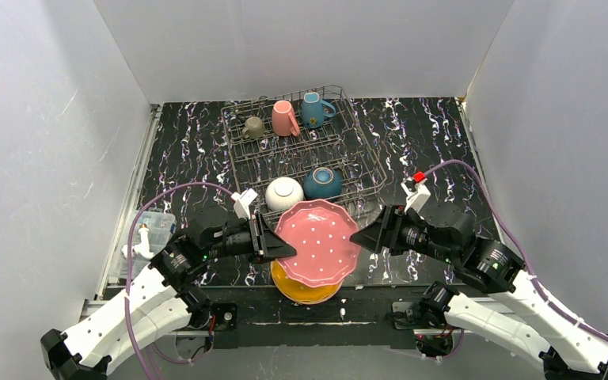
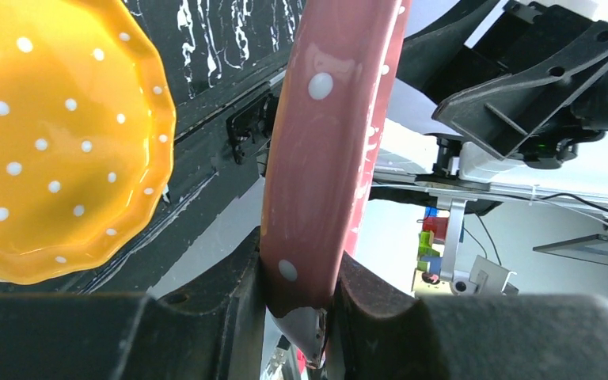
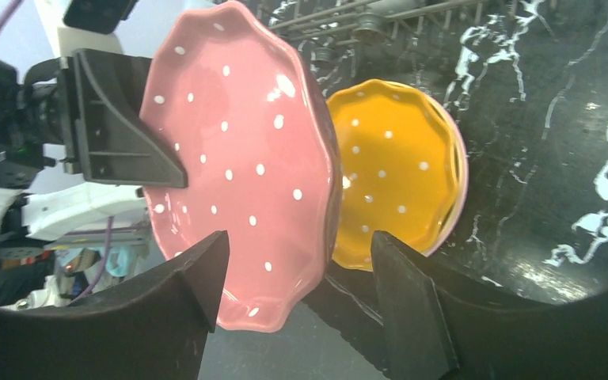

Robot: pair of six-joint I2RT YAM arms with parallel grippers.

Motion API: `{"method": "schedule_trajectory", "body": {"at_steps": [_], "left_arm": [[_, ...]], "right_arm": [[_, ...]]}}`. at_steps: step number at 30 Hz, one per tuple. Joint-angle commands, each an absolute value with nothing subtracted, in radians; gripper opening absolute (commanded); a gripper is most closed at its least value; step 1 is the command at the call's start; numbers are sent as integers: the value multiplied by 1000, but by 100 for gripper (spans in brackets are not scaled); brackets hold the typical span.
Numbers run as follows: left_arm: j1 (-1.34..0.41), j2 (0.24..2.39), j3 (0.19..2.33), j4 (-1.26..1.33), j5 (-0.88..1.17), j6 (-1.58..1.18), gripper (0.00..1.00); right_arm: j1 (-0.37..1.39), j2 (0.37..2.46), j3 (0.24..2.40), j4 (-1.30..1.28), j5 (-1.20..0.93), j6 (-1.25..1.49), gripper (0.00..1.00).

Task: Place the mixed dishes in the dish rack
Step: Pick up the plate from the corner of the board.

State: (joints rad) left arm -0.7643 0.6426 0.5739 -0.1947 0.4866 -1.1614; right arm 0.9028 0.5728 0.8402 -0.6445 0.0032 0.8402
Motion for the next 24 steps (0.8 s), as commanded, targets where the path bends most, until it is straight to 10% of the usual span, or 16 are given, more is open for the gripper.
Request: {"method": "schedule_trajectory", "body": {"at_steps": [1,24], "left_arm": [[-770,594,656,-58,531,-1197,0],[-770,534,613,55,561,-1270,0]], "right_arm": [[902,526,804,-524,-68,898,75],[902,506,653,-157,-195,1048,68]]}}
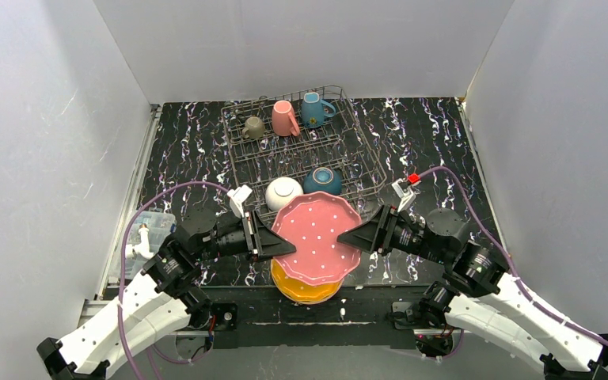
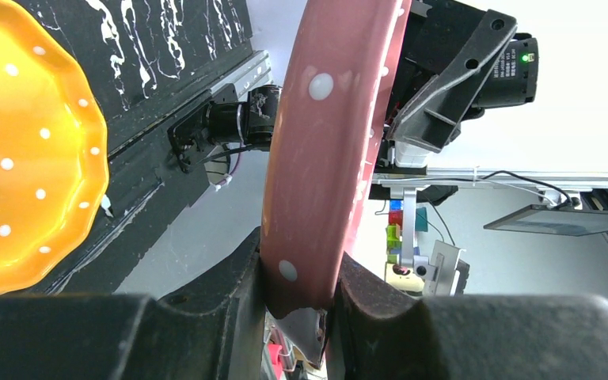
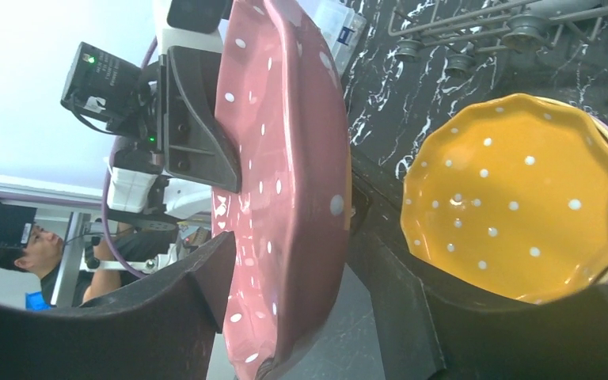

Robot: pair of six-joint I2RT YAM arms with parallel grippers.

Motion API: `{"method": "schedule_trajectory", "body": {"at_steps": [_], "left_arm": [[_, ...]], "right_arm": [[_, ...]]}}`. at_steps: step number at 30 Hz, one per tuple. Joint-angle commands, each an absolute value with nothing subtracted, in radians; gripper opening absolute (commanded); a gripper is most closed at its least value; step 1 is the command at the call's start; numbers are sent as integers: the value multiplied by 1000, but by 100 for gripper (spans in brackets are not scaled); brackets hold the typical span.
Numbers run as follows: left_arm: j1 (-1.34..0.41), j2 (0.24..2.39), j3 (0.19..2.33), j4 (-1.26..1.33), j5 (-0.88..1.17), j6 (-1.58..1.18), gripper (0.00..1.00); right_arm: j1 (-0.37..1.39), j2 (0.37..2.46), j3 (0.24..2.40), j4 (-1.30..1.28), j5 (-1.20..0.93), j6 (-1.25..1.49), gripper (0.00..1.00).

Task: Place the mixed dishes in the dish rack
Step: Pick up the plate from the corner of the board.

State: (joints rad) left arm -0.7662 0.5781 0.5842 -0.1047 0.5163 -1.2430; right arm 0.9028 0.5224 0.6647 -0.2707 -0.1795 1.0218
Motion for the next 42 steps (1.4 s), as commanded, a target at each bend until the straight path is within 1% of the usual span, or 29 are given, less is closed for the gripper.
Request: {"method": "schedule_trajectory", "body": {"at_steps": [1,11,21,25,27,30,31,37,38,42], "left_arm": [[-771,532,614,56,561,-1270,0],[-770,532,614,62,565,-1267,0],[-771,537,606,61,571,-1265,0],[-770,541,604,61,575,-1261,0],[-770,545,604,61,576,-1260,0],[-770,552,603,61,581,-1258,0],[-770,555,602,61,581,-1258,0],[-770,571,590,40,570,-1251,0],[-770,573,588,35,566,-1249,2],[-770,576,583,5,548,-1232,18]], "right_arm": [[902,503,649,-146,-196,1051,68],[903,505,619,-47,-221,1095,61],[902,516,612,-14,-230,1106,49],[902,516,608,-9,-230,1105,38],[902,518,607,-9,-230,1107,29],[902,517,608,-9,-229,1107,5],[903,517,609,-9,-229,1106,1],[902,514,626,-35,-212,1096,1],[902,514,627,-38,-208,1093,1],[902,515,640,-54,-192,1082,1]]}}
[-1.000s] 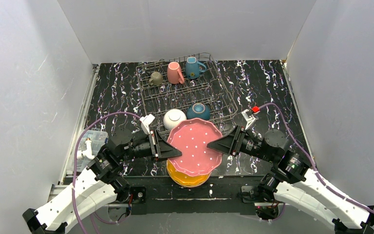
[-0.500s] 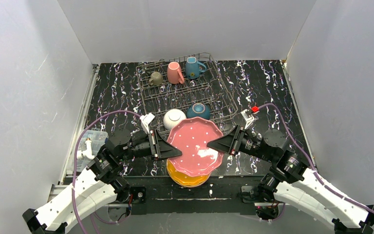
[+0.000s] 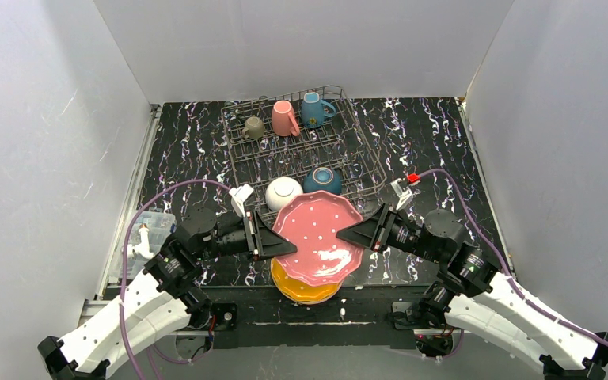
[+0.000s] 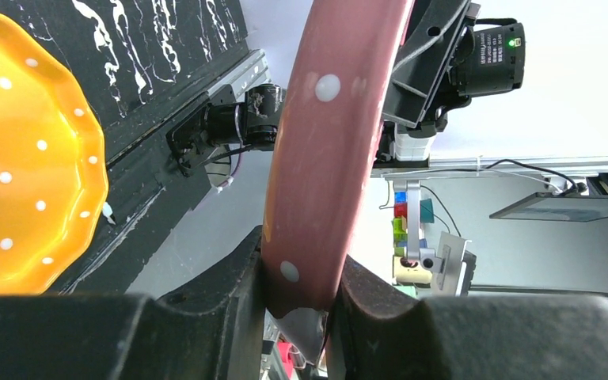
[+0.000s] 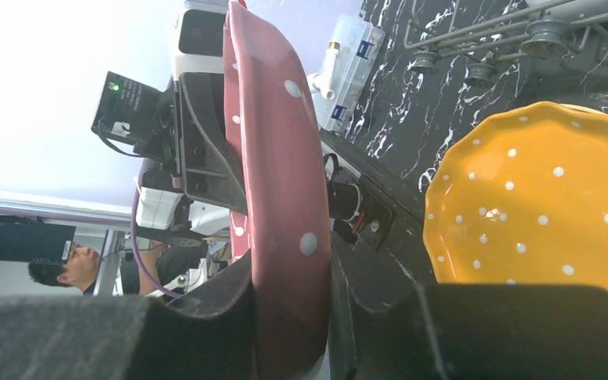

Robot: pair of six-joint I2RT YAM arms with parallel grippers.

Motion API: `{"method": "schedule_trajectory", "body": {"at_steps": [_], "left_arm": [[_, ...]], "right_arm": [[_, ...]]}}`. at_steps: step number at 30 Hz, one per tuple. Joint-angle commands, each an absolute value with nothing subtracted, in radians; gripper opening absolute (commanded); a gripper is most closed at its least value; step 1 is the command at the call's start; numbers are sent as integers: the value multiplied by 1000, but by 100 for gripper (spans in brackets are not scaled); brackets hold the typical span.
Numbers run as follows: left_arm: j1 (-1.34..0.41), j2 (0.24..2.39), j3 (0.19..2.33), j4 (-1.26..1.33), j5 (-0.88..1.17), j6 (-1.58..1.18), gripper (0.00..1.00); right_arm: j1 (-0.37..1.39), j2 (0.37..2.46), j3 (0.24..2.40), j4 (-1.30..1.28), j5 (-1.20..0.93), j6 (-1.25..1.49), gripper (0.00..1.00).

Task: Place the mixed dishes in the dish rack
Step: Pick up the plate from the corner of the board.

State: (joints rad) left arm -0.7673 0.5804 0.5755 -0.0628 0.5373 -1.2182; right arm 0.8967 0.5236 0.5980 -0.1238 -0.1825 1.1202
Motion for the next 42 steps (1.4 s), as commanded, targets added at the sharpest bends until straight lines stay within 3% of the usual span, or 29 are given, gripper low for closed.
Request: {"method": "schedule_trajectory", "body": {"at_steps": [1,7,16,28,42], "left_arm": [[-770,575,581,5,543,-1227,23],[-770,581,595,-62,523,-1184,46],[-769,613,718,-328,426,-1007,68],[-765,702,939,-702,142,-759,83],[-760,797,1053,-867,-112,-608,88]], "right_arm": [[902,514,645,-62,-184,1076,1],[903,523,695,-106,-152,1039,1],[902,560,772,-175,-113,985,1],[902,642,890,-250,-53,900,1],[902,814,1117,-400,120,746,1]]}}
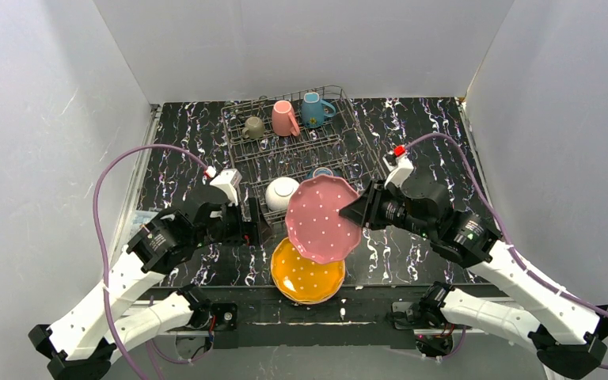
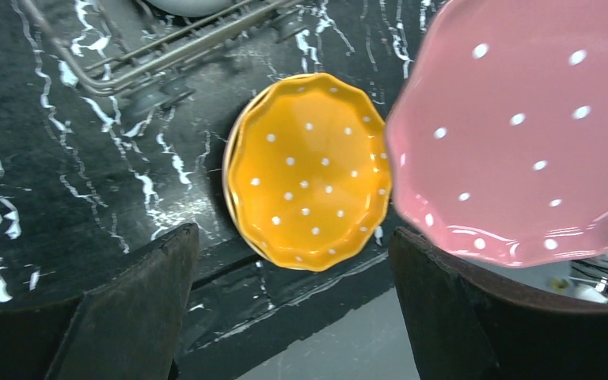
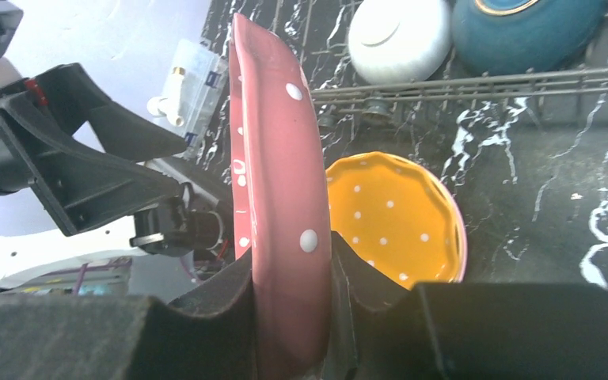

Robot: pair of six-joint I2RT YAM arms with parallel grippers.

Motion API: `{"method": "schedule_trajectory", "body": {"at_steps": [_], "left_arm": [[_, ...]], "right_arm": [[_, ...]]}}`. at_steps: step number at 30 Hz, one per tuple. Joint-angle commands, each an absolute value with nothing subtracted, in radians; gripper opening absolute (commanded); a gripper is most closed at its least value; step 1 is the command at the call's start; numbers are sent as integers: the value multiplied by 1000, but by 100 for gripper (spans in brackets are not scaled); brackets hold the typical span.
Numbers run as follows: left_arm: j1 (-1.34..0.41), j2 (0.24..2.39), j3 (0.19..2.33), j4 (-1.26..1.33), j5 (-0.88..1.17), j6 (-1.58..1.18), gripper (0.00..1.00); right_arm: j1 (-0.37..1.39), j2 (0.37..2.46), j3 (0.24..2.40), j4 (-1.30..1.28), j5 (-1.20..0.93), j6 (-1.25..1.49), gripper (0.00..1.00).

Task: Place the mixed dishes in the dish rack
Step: Pick up the plate from the corner of the board, then insert the plate into the dish rack.

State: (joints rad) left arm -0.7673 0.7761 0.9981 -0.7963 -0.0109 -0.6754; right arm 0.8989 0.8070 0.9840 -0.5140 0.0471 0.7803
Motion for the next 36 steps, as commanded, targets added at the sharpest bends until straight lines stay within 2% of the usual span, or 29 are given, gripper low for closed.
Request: {"method": "schedule_trajectory", "body": {"at_steps": [1,11,27,32,36], "left_arm": [[-759,804,1063,-878,-125,-596,88],[-753,842,1127,-933,-201,-503,92],[-752,816,1055,-870,-160,-413,91],[-752,774,982,-791,-111,-409,91],[-752,757,895,-705,-105,-374,91]], "right_arm": [[902,828,1138,-411,135,733,1],[901,1004,1342,-472,270,605,1],[848,1291,1634,-513,436,432,1],[785,1403,1748,-536,456,368,1],[669,1543,1891,-562,458,279,1]]}}
